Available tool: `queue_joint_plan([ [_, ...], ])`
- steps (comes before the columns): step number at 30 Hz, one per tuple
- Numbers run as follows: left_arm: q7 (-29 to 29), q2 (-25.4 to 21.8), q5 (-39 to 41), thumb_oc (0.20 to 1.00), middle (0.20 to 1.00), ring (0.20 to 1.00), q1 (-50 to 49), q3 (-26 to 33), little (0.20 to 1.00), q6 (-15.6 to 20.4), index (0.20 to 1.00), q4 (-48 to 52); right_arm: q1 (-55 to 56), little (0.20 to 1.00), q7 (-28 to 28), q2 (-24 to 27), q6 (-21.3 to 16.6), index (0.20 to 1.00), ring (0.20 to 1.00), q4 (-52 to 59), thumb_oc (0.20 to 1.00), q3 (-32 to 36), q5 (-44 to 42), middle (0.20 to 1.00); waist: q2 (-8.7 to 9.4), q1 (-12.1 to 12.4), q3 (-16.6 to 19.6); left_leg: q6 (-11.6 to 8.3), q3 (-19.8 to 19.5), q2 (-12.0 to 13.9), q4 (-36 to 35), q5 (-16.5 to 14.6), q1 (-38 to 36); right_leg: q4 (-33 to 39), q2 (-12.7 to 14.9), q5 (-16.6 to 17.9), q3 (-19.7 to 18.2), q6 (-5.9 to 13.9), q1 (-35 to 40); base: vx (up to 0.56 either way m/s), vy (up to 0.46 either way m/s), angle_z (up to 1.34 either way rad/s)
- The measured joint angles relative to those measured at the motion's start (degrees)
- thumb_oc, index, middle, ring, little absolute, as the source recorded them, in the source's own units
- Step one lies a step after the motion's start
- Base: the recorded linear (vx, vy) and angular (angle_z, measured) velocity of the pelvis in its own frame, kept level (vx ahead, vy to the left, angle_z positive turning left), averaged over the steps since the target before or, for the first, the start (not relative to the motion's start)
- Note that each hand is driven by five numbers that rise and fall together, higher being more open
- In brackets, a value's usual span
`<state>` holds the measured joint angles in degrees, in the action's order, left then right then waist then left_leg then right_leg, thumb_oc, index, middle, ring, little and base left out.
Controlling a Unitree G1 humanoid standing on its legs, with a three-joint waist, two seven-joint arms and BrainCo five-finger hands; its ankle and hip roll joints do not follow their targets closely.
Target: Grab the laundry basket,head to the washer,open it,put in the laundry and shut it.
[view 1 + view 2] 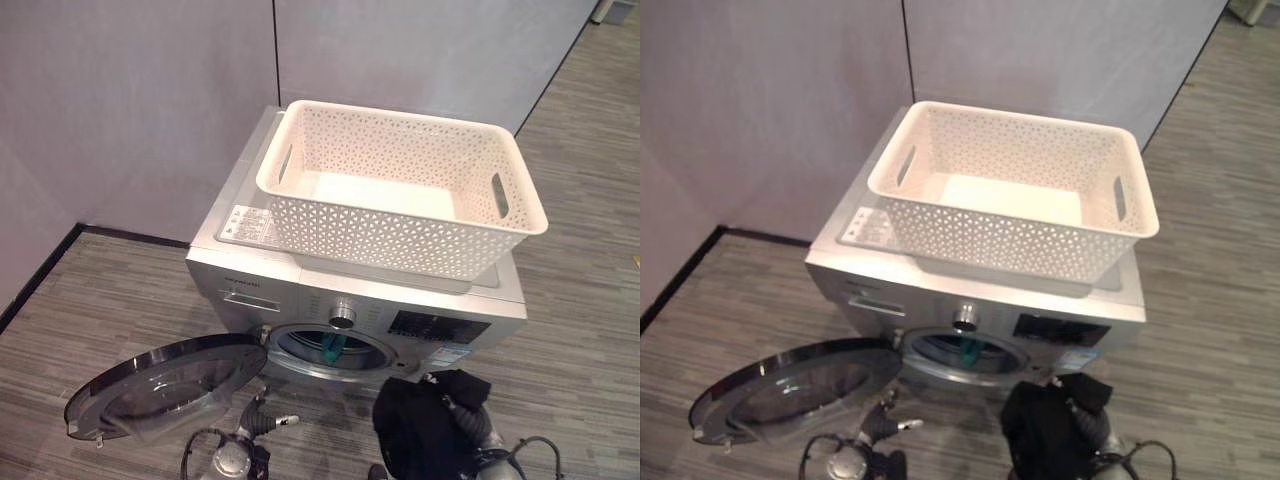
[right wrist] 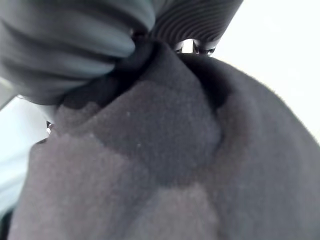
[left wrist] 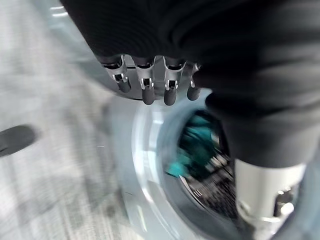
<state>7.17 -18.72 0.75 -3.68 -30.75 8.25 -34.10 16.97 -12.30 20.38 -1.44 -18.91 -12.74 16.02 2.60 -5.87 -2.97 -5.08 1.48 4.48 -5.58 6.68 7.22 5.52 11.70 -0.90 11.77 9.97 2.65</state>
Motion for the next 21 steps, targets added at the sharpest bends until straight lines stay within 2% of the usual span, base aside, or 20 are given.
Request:
queue_joint_plan([
  [3, -2.28, -2.79, -4.24, 1.000, 1.000, 1.000, 1.50, -3.48, 1.000, 0.23, 1.000, 3.36, -3.24, 0.200, 1.67, 0.16, -0.28, 0.200, 0.200, 0.47, 0.200, -3.75, -0.14, 0.200, -0.39, 0.55, -0.93, -0.23, -1.03, -0.01, 0.20, 0.25, 0.65, -0.01, -0.14, 0.00, 0.99, -0.01, -0.11, -0.05, 0.010, 0.13],
  [6, -3.60, -3.23, -6.36, 1.000, 1.000, 1.000, 3.84, -5.41, 1.000, 0.74, 1.000, 3.98, -8.17, 0.200, 2.55, 0.25, -0.96, 0.200, 0.200, 1.33, 0.200, -5.48, -2.35, 0.200, -0.48, 2.01, -1.70, -0.26, -1.41, 0.00, 0.21, 0.54, 1.33, -0.17, -0.27, 0.04, 1.54, -0.06, -0.41, -0.05, 0.010, 0.11],
  [8, -3.75, -3.02, -7.72, 1.000, 1.000, 1.000, 5.91, -7.13, 1.000, 1.24, 1.000, 3.79, -11.76, 0.200, 2.41, -0.02, -1.76, 0.200, 0.200, 2.99, 0.200, -6.76, -4.13, 0.200, -0.45, 2.10, -2.03, -0.35, -2.36, -0.08, 0.22, 0.84, 2.12, -0.43, -0.37, 0.03, 2.32, -0.06, -0.66, -0.05, 0.006, 0.17],
  [12, -3.33, -0.12, -10.16, 1.000, 1.000, 1.000, 11.79, -10.28, 1.000, 1.57, 1.000, -0.04, -16.37, 0.200, 2.49, -1.01, -2.39, 0.200, 0.200, 4.97, 0.200, -11.84, -7.55, 0.200, 0.11, 2.53, -3.31, -0.34, -2.79, -0.12, 0.23, 1.21, 3.09, -0.47, -0.49, 0.09, 2.87, -0.12, -1.09, -0.03, 0.005, 0.09],
  [21, 2.17, 6.48, -11.49, 1.000, 1.000, 1.000, 19.00, -10.43, 1.000, 0.85, 1.000, -8.44, -18.29, 0.200, 1.79, -2.05, -2.47, 0.200, 0.200, 6.89, 0.200, -14.80, -16.64, 0.200, 0.31, 2.39, -5.28, -0.44, -2.96, -0.02, 0.23, 1.35, 3.91, -0.47, -0.63, 0.15, 2.99, -0.16, -1.80, 0.00, 0.000, 0.00],
])
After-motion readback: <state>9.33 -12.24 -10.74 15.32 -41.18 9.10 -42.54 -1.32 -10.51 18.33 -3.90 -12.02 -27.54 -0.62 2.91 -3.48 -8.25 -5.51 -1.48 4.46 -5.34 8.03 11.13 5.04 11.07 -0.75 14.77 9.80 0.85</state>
